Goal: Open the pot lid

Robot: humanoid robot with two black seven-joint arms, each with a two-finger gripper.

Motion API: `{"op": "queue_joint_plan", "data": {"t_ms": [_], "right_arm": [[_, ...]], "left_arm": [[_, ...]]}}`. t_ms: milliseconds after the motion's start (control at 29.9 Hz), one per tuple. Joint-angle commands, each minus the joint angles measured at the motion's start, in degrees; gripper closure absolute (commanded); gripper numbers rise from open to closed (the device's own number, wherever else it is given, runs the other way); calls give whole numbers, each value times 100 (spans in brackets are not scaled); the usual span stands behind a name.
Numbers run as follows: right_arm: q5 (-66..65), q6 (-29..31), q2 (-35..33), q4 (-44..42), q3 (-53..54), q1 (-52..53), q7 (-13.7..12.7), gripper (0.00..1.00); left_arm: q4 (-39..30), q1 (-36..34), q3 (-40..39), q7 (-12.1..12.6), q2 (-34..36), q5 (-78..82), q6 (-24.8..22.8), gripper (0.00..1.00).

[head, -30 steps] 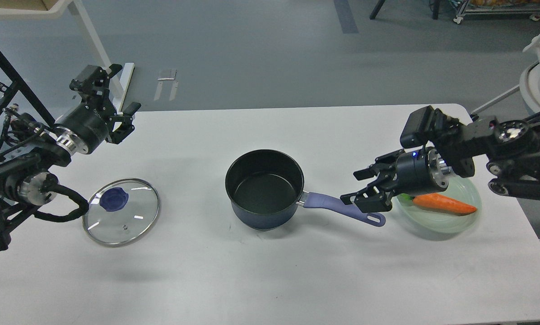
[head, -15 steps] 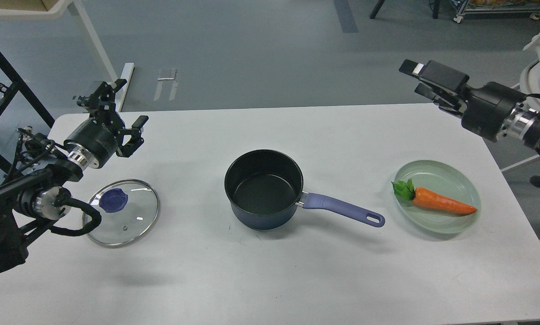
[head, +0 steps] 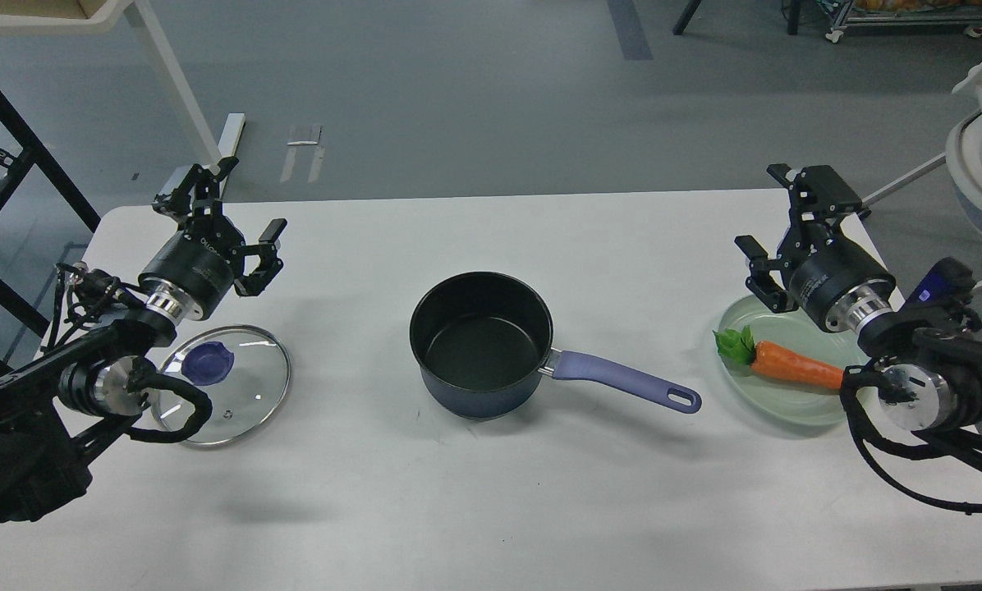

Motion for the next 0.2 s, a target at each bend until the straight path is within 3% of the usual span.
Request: {"op": "queue_joint_plan", "data": {"t_ms": [0,167], "right_arm": [[13,18,450,-222,482,-407,-1,0],[13,35,653,-380,518,-451,-1,0]], "left_arm": [[-37,140,-96,21,-7,-1,-108,1],[-37,298,-227,153,-7,-1,-213,1]]}}
